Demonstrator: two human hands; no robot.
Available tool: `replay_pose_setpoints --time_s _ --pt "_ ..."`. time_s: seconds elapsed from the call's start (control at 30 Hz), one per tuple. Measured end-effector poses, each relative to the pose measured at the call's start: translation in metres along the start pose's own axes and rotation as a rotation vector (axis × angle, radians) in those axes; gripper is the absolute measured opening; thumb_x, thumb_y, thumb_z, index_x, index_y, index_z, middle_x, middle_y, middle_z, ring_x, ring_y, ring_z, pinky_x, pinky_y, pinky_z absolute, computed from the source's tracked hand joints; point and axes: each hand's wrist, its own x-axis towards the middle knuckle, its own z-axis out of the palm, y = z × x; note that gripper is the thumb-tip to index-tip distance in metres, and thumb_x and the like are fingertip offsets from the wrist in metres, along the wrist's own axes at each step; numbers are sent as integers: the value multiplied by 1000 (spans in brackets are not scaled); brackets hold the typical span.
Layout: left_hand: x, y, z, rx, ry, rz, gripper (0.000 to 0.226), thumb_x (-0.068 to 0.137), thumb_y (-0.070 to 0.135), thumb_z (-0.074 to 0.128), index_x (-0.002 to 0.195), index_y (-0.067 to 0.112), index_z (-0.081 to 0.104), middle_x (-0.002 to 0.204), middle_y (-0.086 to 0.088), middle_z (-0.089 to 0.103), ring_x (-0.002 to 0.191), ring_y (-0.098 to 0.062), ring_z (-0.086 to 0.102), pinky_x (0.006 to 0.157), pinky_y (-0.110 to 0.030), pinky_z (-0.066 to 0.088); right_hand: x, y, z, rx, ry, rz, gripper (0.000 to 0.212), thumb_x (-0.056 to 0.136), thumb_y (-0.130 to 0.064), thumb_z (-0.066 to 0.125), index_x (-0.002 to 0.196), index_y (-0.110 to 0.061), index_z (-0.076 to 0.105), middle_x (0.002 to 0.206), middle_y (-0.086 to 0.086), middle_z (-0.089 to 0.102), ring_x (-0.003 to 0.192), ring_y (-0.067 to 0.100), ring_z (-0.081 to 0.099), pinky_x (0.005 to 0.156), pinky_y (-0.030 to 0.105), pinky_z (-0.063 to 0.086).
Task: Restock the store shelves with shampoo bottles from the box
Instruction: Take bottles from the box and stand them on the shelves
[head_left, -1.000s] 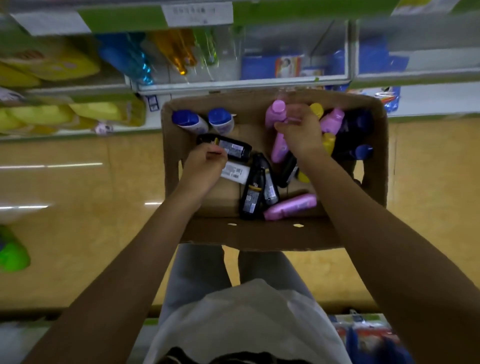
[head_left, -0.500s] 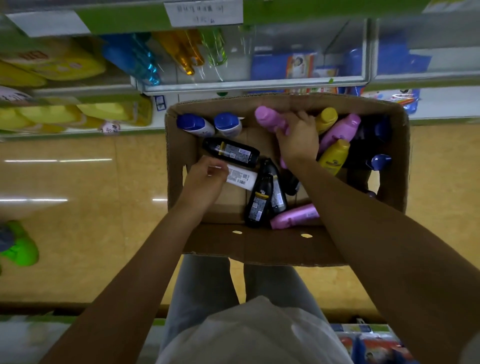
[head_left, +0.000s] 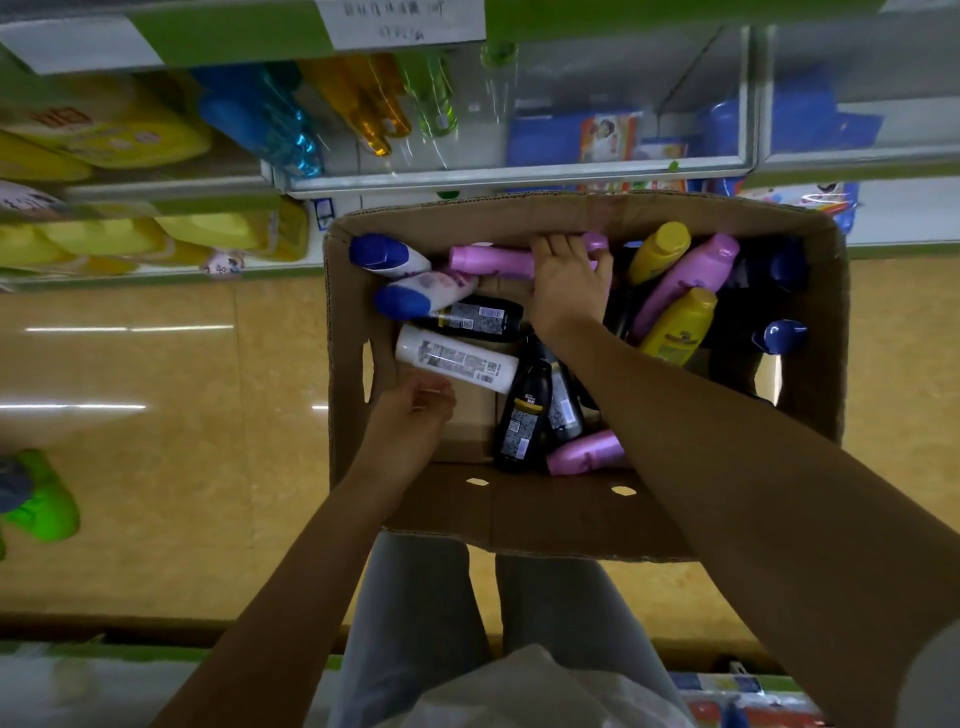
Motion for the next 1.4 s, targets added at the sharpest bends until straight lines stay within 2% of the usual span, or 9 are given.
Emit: replay_pose_setpoints --time_s 0.13,0.33,0.47,0.73,0.87,1.07,1.13,1.27,1.4 --pt "3 -6 4 13 -10 -20 15 93 18 55 107 21 61 99 13 56 101 -11 56 97 -39 47 1 -6 8 36 5 -37 42 89 -13 56 130 -18 50 131 3 52 125 25 41 105 43 25" --pt "16 -2 8 -21 4 -42 16 93 14 54 108 16 62 92 15 53 90 -4 52 95 -35 47 -1 -8 17 36 -38 -80 47 87 -15 60 133 -16 47 130 4 52 122 26 43 102 41 28" --pt "25 -3 10 -71 13 -77 17 93 13 55 107 18 62 96 11 57 102 -14 57 98 -37 47 4 -9 20 38 -13 -94 51 87 -11 60 135 -17 46 130 4 52 122 26 44 102 43 29" --pt "36 -12 9 -43 14 -50 13 95 10 51 102 13 61 90 7 57 86 -7 56 82 -26 47 19 -19 36 -19 24 -139 51 83 -5 60 132 -16 49 127 7 51 117 29 47 98 43 35" --pt "38 -19 7 -72 -6 -81 14 95 16 52 106 12 61 103 -4 63 99 -18 60 92 -37 48 24 -18 46 -88 -15 -88 44 86 -14 63 129 -15 52 127 7 55 118 30 49 99 40 36" --pt "42 -25 7 -80 -36 -88 13 95 16 52 106 13 59 109 -6 62 104 -20 60 96 -40 48 26 -15 49 -49 -14 -98 48 86 -16 65 132 -15 52 127 7 58 118 31 51 98 39 39" --pt "43 -25 7 -93 -34 -94 11 95 17 53 102 17 61 107 -6 63 103 -21 61 97 -42 48 23 -14 44 35 35 -133 45 89 -20 63 132 -14 53 126 8 59 114 32 54 93 39 42" --pt "41 -16 6 -114 -24 -69 13 92 13 55 93 23 63 98 -1 65 102 -22 61 97 -44 48 7 -14 25 466 46 -164 42 85 -22 71 123 -12 58 118 8 64 104 28 61 82 32 46" --pt "37 -4 0 -126 -9 -23 11 93 18 56 97 27 62 99 4 63 100 -21 61 94 -44 50 -11 -20 -5 857 -17 -48 42 78 -20 80 115 -8 63 106 1 69 92 13 63 81 26 51"
